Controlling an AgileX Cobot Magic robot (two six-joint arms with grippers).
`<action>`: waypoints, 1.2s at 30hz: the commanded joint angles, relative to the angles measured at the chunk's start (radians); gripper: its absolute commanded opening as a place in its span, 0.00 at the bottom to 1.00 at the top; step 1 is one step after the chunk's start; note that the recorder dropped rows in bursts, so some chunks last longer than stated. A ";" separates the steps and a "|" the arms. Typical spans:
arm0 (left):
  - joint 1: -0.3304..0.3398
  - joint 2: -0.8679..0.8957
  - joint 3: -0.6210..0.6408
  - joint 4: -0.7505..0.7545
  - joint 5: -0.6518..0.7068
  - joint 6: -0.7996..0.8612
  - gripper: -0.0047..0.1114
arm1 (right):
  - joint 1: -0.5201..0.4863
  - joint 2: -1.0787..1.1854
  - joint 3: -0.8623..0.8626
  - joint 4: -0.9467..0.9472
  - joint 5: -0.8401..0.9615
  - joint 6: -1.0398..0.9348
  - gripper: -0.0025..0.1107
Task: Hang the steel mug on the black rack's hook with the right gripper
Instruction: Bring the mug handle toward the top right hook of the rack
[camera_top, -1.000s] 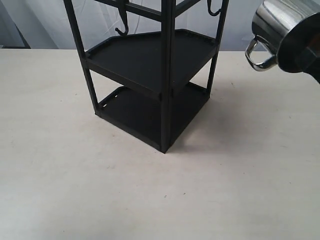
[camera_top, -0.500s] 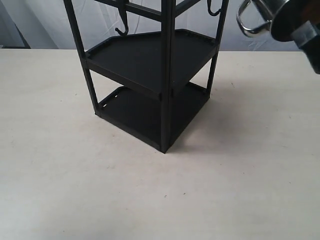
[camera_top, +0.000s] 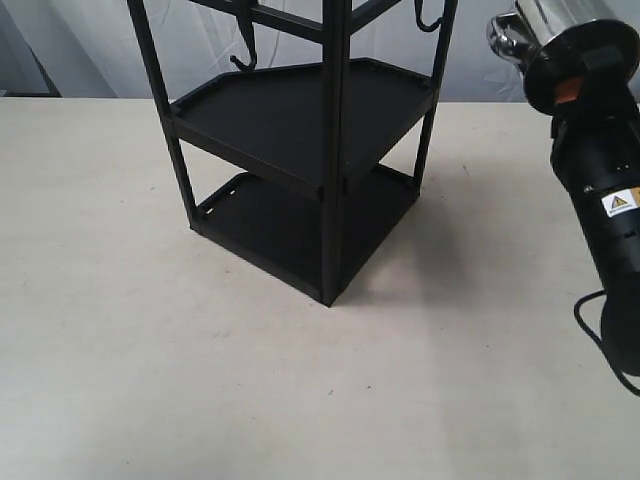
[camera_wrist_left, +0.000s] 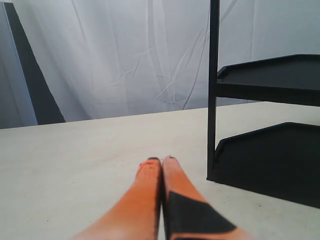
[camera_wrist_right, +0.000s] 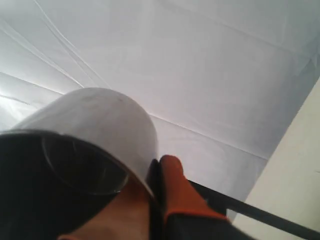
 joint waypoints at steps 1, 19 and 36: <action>-0.005 -0.005 0.000 0.003 -0.005 -0.002 0.05 | 0.000 0.040 -0.065 -0.018 -0.029 0.078 0.01; -0.005 -0.005 0.000 0.003 -0.005 -0.002 0.05 | 0.010 0.181 -0.171 -0.100 -0.029 0.198 0.01; -0.005 -0.005 0.000 0.003 -0.005 -0.002 0.05 | 0.041 0.275 -0.189 -0.094 -0.029 0.164 0.01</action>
